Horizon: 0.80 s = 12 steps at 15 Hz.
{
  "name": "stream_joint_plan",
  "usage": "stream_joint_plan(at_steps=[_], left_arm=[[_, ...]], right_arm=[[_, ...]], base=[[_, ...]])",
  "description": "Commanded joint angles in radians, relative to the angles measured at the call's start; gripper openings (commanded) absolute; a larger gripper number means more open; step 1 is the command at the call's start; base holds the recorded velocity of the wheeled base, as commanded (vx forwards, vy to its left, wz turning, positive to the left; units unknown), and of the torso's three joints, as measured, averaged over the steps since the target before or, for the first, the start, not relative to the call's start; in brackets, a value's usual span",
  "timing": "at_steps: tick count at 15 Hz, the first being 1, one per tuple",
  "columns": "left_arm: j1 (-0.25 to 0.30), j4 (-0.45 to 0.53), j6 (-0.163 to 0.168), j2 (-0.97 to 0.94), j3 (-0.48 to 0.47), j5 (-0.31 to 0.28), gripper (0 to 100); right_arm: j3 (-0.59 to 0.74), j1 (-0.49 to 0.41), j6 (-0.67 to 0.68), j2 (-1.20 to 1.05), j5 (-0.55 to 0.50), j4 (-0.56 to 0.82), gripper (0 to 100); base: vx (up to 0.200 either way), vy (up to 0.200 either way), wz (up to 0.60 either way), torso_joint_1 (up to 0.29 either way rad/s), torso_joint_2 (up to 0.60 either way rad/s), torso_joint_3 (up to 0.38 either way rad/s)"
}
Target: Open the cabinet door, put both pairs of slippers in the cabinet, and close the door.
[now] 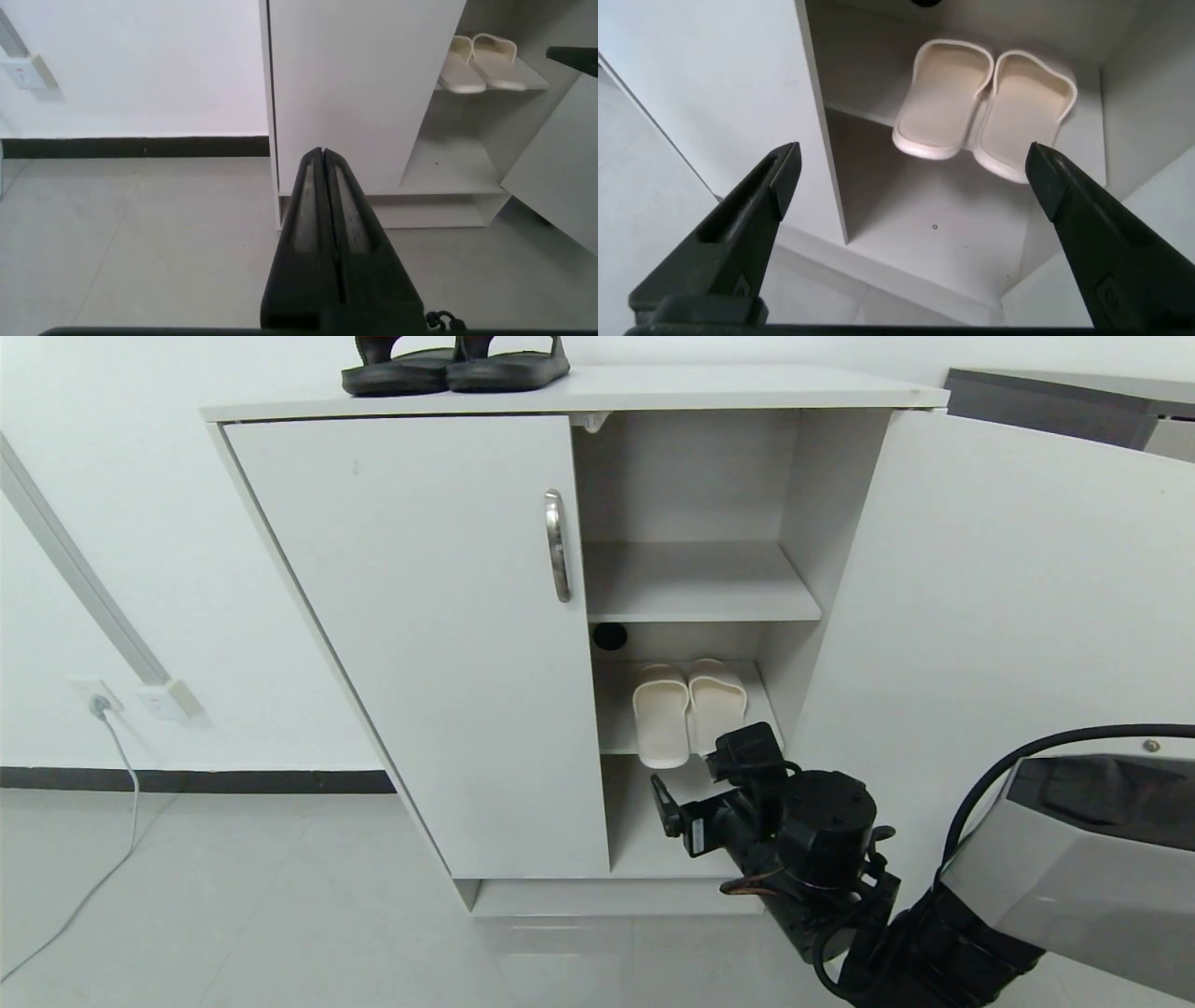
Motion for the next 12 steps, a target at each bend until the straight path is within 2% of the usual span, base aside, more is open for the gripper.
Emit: stream_joint_plan(at_steps=[1, 12], left_arm=[[0.0, 0.0, 0.0, 0.001, 0.0, 0.0, 0], [0.0, 0.0, 0.002, 0.001, 0.0, 0.0, 0]], right_arm=[[0.009, 0.001, 0.0, -0.001, 0.001, -0.001, 100], [0.01, -0.004, -0.031, 0.005, 0.001, 0.002, 100]], base=[[0.0, 0.2, 0.0, 0.002, 0.0, 0.007], [0.0, 0.2, 0.0, 0.005, 0.0, 0.004]])
